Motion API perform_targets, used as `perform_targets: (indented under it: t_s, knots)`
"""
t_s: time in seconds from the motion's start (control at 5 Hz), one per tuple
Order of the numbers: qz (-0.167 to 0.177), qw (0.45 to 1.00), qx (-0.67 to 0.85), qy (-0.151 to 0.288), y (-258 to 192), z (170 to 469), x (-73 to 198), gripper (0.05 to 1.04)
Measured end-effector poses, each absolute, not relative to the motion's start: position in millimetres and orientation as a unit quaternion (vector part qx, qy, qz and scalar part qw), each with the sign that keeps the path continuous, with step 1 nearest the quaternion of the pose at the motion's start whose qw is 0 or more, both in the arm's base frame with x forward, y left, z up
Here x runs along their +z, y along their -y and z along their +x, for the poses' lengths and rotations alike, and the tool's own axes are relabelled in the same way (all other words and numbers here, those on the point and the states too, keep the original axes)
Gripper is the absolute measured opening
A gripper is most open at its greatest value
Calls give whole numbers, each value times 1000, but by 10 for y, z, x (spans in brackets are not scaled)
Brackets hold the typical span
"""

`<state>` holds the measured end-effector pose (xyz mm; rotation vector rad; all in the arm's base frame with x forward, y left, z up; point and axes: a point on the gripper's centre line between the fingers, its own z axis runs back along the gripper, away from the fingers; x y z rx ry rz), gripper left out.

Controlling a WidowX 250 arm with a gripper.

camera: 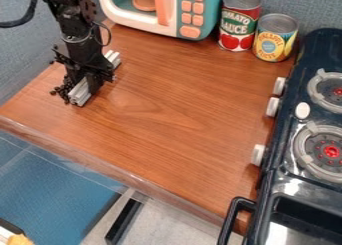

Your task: Sweep into pile

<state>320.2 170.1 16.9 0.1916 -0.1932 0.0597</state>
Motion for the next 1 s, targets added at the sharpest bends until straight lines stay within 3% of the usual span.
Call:
perform_targets:
  t_s: [0.4,0.8,1.0]
  knots:
    - [42,995,51,76,-1602,3092,283,371]
    - [1,993,68,93,-1413,3208,587,371]
    - [3,993,58,107,-1212,3289,700,371]
